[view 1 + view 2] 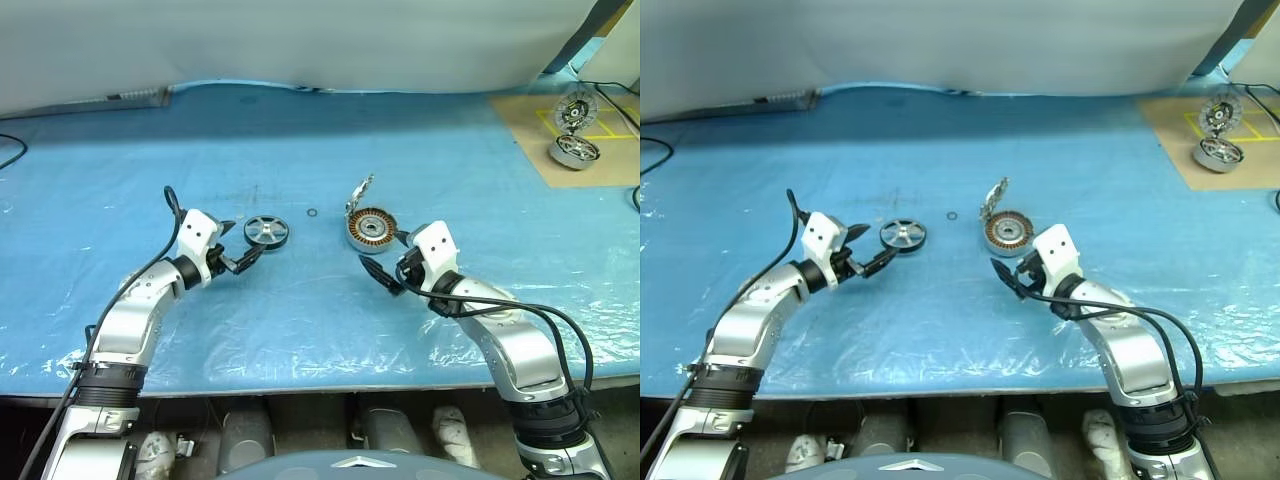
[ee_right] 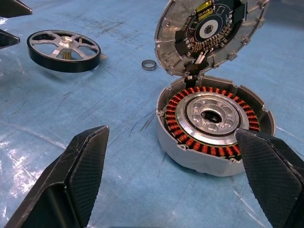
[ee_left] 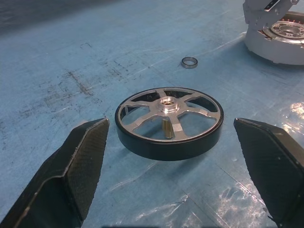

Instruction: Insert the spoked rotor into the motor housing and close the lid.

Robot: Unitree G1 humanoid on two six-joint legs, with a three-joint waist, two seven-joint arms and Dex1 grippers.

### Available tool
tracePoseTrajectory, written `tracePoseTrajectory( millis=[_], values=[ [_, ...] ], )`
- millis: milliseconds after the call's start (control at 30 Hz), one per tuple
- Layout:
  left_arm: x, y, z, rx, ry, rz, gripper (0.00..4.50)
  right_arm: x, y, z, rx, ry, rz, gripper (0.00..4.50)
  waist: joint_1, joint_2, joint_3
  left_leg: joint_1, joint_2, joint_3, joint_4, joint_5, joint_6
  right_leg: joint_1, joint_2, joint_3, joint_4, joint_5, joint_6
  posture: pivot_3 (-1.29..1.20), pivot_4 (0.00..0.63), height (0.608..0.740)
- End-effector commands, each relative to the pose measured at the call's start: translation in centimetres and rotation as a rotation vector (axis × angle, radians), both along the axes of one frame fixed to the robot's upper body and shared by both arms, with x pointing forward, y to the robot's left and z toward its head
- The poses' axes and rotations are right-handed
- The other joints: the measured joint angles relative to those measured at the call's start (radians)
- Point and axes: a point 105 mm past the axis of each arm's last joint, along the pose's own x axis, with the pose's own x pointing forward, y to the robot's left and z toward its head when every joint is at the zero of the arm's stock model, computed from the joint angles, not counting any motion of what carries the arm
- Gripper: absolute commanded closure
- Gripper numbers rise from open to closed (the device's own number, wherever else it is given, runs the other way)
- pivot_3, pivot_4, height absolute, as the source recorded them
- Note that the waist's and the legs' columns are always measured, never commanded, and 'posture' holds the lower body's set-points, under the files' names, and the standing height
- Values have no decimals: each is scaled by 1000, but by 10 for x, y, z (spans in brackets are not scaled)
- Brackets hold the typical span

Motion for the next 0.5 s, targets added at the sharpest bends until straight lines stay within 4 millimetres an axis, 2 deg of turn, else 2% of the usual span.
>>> tracePoseTrajectory(
  millis=[33,500],
  values=[
    [-1,0,9,10,-45,-5,21,0,5,8,8,-37,18,0,0,0,0,0,0,0,0,0,0,0,0,0,0,0,0,0,150,740],
    [-1,-3,10,10,-47,-8,21,0,5,7,4,-34,22,0,0,0,0,0,0,0,4,0,0,0,0,1,6,-1,0,0,150,740]
  ],
)
